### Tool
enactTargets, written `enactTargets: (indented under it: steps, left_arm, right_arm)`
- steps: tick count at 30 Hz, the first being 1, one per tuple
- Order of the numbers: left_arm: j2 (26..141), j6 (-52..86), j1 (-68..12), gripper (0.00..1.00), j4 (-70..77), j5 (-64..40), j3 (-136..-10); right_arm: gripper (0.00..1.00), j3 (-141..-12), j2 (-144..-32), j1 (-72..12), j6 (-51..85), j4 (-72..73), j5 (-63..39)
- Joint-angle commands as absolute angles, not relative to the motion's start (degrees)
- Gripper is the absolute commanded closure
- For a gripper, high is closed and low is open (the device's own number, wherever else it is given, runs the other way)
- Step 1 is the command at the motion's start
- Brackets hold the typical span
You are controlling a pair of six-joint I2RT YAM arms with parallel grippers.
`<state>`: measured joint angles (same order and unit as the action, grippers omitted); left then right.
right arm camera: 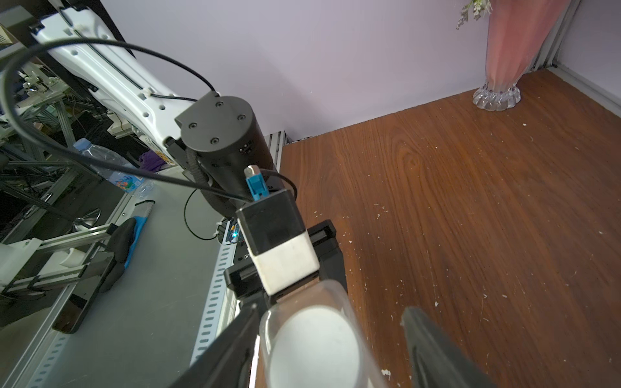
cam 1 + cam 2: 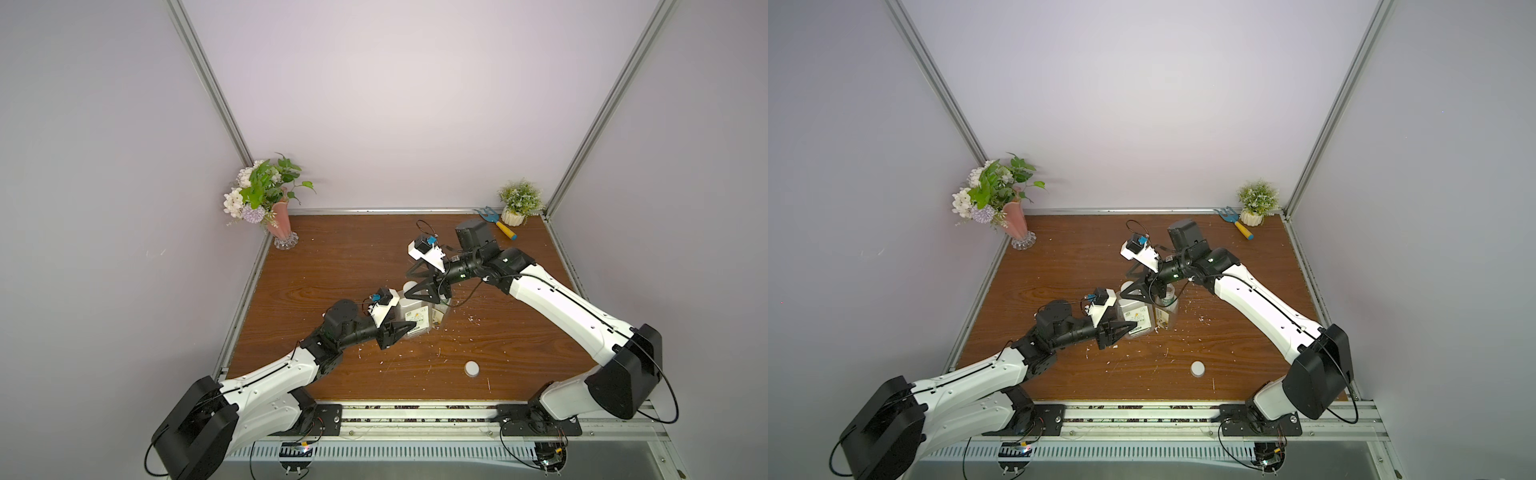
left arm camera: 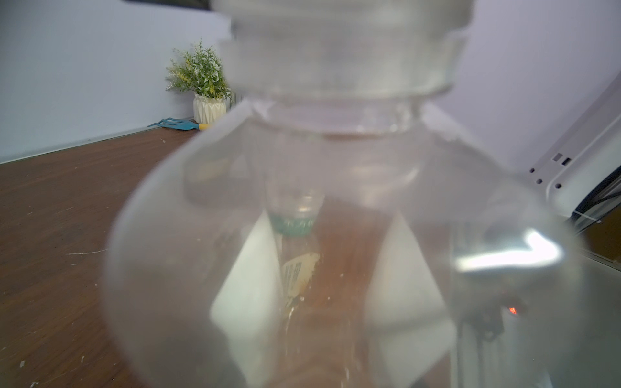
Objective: Screw on the bottle caps
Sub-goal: Screw the bottle cap onto the plastic bottle.
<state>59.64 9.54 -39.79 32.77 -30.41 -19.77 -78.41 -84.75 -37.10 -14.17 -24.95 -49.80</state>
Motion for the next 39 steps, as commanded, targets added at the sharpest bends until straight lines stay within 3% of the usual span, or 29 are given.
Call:
enactTargets:
  steps: [1,6,17,39]
  left_arm:
    - [58.8,9.3,-40.4,0.79,33.7,-31.6,-21.2]
    - [58.1,9.3,-40.4,0.79,33.7,-31.5,-21.0]
    - [56.5,9.0,-40.4,0.79,33.5,-30.8,-20.5]
    - [48.9,7.2,-40.6,0.85,35.7,-24.6,-16.6]
  right_arm:
    - [0.33,-78.7,-83.6,-37.4,-14.1,-23.6,-50.3]
    - [0.43,-78.1,-83.2,-37.5,-13.7,-23.4,-50.1]
    - [0.51,-76.9,-82.7,-38.3,-13.5,-23.1,-49.1]
    - [0.98,-71.3,-82.4,-39.4,-4.4,-11.3,-48.6]
